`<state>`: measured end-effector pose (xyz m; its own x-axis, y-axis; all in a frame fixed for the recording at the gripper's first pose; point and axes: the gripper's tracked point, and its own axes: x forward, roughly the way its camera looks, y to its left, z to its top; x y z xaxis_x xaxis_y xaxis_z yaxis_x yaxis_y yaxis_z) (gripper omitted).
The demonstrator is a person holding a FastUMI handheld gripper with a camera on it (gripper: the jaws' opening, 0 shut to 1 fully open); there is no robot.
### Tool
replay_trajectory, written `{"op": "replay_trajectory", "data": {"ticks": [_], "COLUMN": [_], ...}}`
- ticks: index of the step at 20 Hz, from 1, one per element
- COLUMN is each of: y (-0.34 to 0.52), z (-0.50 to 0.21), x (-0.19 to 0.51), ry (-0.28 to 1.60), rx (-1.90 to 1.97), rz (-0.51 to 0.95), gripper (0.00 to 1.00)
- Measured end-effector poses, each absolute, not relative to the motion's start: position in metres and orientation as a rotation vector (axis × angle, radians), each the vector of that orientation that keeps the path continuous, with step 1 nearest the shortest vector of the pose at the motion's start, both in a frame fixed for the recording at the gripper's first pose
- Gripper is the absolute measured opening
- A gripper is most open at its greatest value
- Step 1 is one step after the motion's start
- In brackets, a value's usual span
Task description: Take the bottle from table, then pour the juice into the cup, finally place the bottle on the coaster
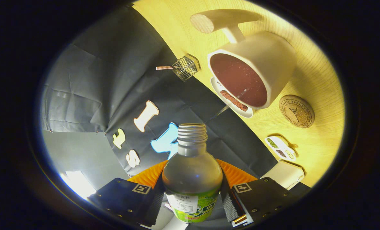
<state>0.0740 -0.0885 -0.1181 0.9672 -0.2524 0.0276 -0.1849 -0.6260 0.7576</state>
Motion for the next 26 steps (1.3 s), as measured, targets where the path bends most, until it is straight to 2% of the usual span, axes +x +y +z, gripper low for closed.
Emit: {"op": "replay_trajectory", "data": {"ticks": [26], "y": [-0.100], "z": [-0.133], "x": [0.074], "ry": [-0.281], "rx": [2.247], "rz": [-0.144], "gripper": [0.78]}}
